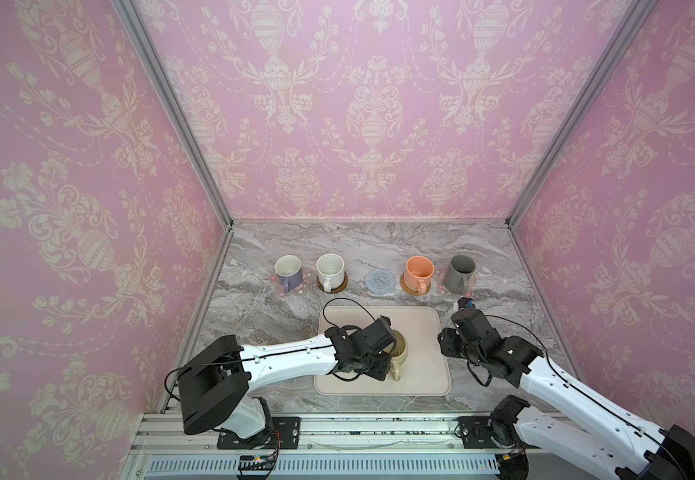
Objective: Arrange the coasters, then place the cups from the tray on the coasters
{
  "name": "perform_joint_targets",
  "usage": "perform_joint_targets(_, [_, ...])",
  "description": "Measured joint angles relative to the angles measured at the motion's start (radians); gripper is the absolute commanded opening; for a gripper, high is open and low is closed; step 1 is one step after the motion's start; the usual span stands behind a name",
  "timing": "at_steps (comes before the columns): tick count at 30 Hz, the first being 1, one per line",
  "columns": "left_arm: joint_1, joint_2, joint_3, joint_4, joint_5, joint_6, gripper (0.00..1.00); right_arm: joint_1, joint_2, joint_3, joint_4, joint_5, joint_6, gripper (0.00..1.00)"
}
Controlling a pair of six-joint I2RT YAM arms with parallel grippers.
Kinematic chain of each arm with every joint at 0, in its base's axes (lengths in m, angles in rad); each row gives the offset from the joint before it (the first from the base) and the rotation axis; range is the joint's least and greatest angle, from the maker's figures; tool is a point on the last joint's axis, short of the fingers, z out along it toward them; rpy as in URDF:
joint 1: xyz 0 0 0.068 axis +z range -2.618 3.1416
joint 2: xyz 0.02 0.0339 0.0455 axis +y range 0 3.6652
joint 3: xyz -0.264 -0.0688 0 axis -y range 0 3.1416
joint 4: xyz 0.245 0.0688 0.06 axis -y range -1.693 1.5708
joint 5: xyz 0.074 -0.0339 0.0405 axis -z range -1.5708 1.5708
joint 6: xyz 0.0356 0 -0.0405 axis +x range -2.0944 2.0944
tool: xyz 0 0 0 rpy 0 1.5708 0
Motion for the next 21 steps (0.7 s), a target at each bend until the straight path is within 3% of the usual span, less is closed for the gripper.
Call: perform_joint_targets(21, [-0.006, 0.09, 0.064, 0.093, -0.002, -0.049, 0.43, 0.061, -0.027, -0.027, 0.036, -0.094, 0.004, 0.43])
